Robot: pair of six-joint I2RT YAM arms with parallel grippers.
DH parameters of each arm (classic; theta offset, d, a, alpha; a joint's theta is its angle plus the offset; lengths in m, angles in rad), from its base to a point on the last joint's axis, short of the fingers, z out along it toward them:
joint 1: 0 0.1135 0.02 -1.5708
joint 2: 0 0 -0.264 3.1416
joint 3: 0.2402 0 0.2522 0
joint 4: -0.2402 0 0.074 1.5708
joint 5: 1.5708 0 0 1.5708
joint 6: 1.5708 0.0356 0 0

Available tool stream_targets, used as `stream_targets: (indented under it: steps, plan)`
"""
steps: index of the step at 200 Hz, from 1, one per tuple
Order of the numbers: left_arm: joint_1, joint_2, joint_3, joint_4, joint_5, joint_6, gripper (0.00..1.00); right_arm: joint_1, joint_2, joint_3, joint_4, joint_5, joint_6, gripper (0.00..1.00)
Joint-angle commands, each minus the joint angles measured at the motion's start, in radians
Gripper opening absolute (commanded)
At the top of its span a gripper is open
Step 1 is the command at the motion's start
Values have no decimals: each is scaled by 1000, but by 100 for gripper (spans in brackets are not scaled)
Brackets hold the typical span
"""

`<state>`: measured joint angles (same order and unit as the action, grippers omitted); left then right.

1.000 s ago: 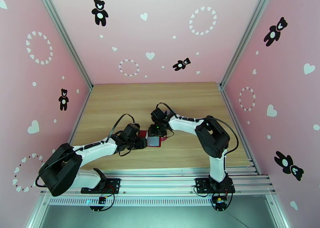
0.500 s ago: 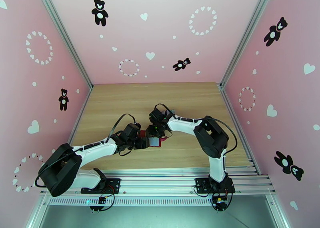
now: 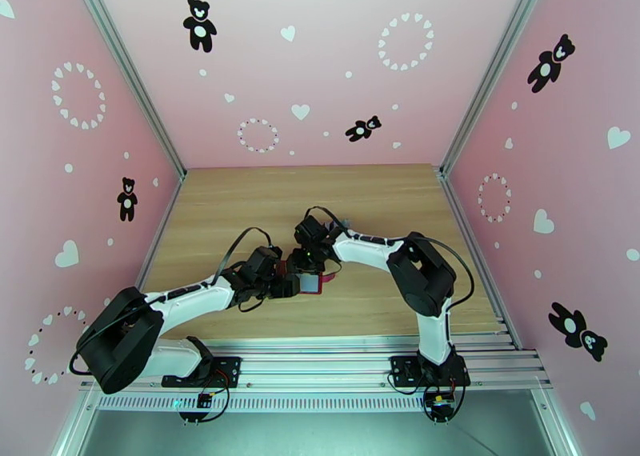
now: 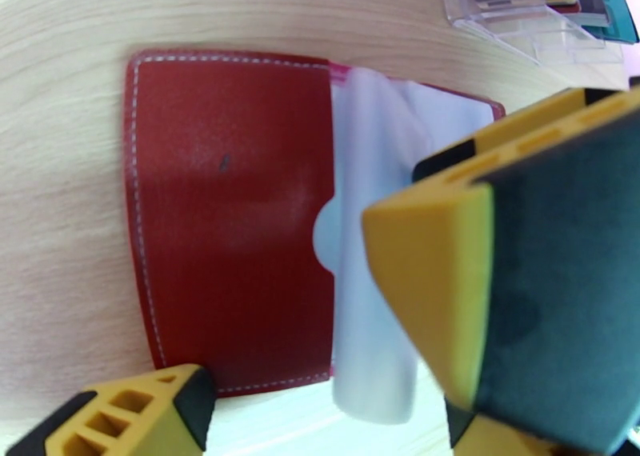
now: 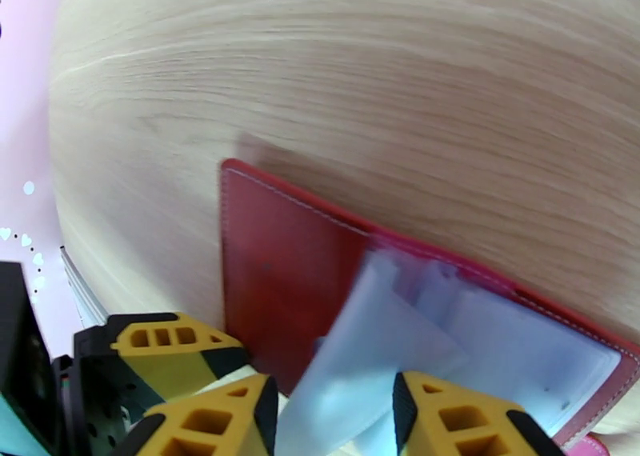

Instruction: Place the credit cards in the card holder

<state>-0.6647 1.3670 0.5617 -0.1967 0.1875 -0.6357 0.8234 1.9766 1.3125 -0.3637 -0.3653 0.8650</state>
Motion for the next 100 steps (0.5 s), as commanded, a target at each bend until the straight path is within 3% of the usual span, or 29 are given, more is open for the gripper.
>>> stream_targets:
  steps: [1, 100]
  plan:
    - [-3, 20, -2, -39, -32, 14, 80, 6, 20, 28, 4, -12, 12, 44]
    - [-1, 27, 7, -64, -67, 16, 61, 0, -30, 35, -30, 4, -2, 44]
